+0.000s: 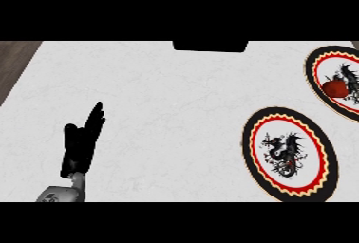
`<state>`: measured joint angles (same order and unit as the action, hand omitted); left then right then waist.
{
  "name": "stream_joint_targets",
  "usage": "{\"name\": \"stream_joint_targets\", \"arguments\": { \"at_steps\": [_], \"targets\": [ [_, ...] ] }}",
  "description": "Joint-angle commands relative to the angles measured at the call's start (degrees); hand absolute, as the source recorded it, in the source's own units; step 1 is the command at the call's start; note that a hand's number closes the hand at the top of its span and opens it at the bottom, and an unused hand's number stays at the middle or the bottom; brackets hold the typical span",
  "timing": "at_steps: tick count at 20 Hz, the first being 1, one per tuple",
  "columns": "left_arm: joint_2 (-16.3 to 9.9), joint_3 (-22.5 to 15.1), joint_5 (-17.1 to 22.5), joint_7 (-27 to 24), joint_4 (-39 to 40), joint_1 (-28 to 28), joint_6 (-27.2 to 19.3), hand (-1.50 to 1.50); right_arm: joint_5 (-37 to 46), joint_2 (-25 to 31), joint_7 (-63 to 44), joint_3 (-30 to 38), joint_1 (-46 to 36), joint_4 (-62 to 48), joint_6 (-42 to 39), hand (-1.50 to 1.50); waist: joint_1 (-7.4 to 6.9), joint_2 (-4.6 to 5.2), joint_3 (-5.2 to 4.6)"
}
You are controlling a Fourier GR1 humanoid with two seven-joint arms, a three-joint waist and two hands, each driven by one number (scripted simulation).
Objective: Pick the bell pepper from the plate and place it in the plate
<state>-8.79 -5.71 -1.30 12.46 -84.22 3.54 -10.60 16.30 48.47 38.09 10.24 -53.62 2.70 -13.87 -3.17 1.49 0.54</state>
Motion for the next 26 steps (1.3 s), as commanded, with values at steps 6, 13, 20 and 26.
{"name": "stream_joint_targets", "arguments": {
  "at_steps": [6,13,20,26],
  "targets": [
    [0.81,-0.95,-0.25,0.75,-2.08,-0.72,-0.15,0.0,-8.14,4.36,2.09,7.92,3.74,-1.94,-13.08,-1.5,-0.88,0.22,0.02],
    [1.04,-0.97,-0.55,-0.37,-0.82,-1.27,0.0,0.0,-9.15,3.38,7.1,8.73,9.19,1.14,-16.66,-1.5,-0.16,0.15,0.02],
    [-0.65,0.75,0.52,-1.58,0.42,-1.22,1.83,0.0,-9.02,-0.56,8.52,8.74,11.4,3.39,-10.98,-1.5,-0.6,0.28,-0.02],
    [0.63,-0.61,-0.43,0.58,0.11,0.97,1.24,0.0,-7.79,0.07,5.51,8.0,10.79,3.64,-6.97,-1.5,-1.03,0.46,0.02]
  ]
}}
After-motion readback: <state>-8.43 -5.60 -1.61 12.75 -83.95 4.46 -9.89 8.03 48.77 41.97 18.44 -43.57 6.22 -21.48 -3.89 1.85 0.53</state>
